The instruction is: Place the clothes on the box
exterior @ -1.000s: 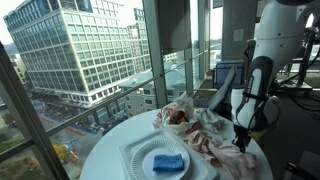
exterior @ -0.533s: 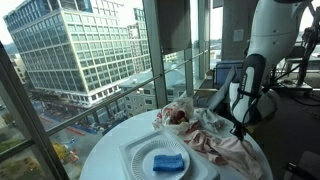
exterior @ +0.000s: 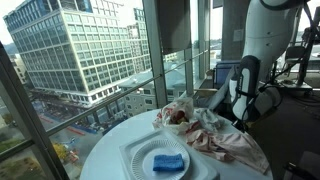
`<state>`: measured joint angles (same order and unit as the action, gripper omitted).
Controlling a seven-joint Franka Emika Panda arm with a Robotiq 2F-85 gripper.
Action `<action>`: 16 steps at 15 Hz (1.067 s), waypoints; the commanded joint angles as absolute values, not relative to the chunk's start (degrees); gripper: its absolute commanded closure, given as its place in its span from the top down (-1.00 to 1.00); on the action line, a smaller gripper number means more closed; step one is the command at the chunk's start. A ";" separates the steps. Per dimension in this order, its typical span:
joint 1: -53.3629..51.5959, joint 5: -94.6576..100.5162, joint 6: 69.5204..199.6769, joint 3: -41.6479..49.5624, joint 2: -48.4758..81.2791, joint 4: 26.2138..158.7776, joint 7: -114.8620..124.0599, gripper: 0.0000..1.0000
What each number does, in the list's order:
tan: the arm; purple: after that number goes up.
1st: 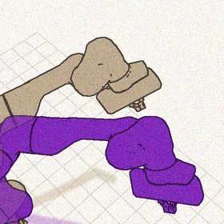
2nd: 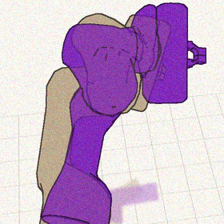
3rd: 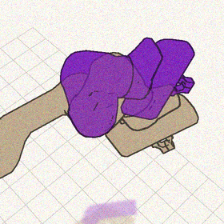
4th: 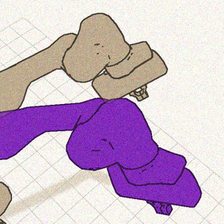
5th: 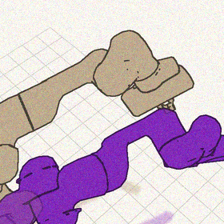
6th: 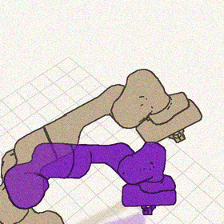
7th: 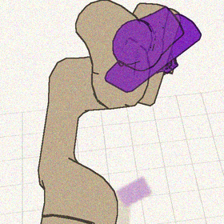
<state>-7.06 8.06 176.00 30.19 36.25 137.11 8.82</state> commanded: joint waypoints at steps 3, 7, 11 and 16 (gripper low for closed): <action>-17.32 5.47 178.37 36.70 34.31 141.87 12.31 0.38; -12.12 6.94 176.65 28.72 28.70 145.77 6.35 0.96; -10.69 8.02 179.78 24.13 25.33 150.04 2.40 1.00; -13.74 7.43 182.47 22.61 27.95 148.20 1.60 1.00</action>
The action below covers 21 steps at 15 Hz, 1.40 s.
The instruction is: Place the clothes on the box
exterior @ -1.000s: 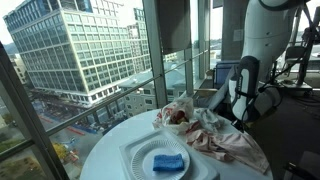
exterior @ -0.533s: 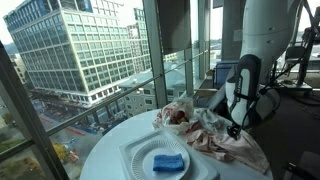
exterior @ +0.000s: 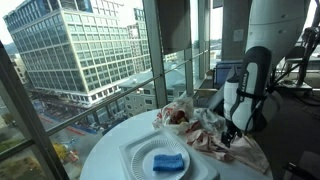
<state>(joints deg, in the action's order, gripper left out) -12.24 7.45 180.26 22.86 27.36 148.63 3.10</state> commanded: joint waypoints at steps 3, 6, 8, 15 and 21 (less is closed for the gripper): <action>-16.04 7.11 182.99 22.06 30.41 145.81 1.39 1.00; -17.66 7.67 182.74 20.74 30.88 144.96 0.23 1.00; -17.94 8.00 182.58 19.72 32.35 143.89 -0.66 1.00; -13.89 9.35 182.33 15.31 38.16 140.48 -5.12 1.00; -8.86 10.07 181.82 12.99 42.06 136.13 -7.84 1.00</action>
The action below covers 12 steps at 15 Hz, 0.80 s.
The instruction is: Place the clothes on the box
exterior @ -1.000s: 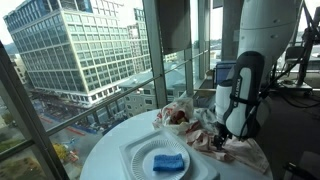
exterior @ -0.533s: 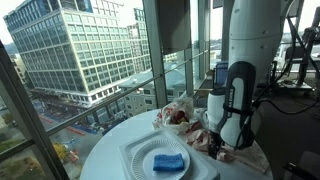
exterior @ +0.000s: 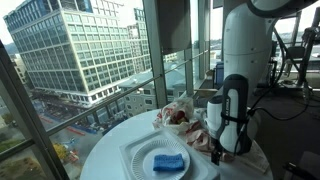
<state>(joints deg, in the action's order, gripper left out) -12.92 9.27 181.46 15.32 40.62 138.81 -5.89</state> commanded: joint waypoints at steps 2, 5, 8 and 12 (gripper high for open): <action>-5.83 10.15 181.33 11.08 42.45 134.86 -8.51 0.82; -1.15 10.77 181.11 8.05 43.33 133.54 -10.13 0.17; 2.43 10.90 180.69 5.82 43.85 133.04 -11.19 -0.28; 6.08 10.41 179.64 2.34 42.44 133.86 -11.45 -0.83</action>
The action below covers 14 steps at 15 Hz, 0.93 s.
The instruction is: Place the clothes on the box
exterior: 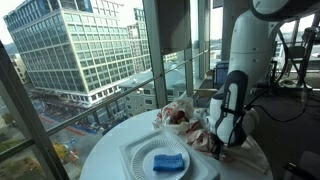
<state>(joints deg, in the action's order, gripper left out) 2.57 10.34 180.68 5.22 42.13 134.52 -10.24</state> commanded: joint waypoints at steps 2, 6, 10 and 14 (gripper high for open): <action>6.11 10.09 180.82 2.10 41.81 134.36 -10.80 -0.97; 6.89 9.27 180.92 -0.01 40.97 134.83 -9.89 -0.92; 8.76 7.72 182.71 -5.09 38.92 135.75 -8.49 -0.94; 9.50 6.78 185.45 -8.49 36.95 136.52 -7.39 -0.94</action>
<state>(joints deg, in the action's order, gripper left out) 8.17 7.82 182.83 -5.84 39.97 134.45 -8.19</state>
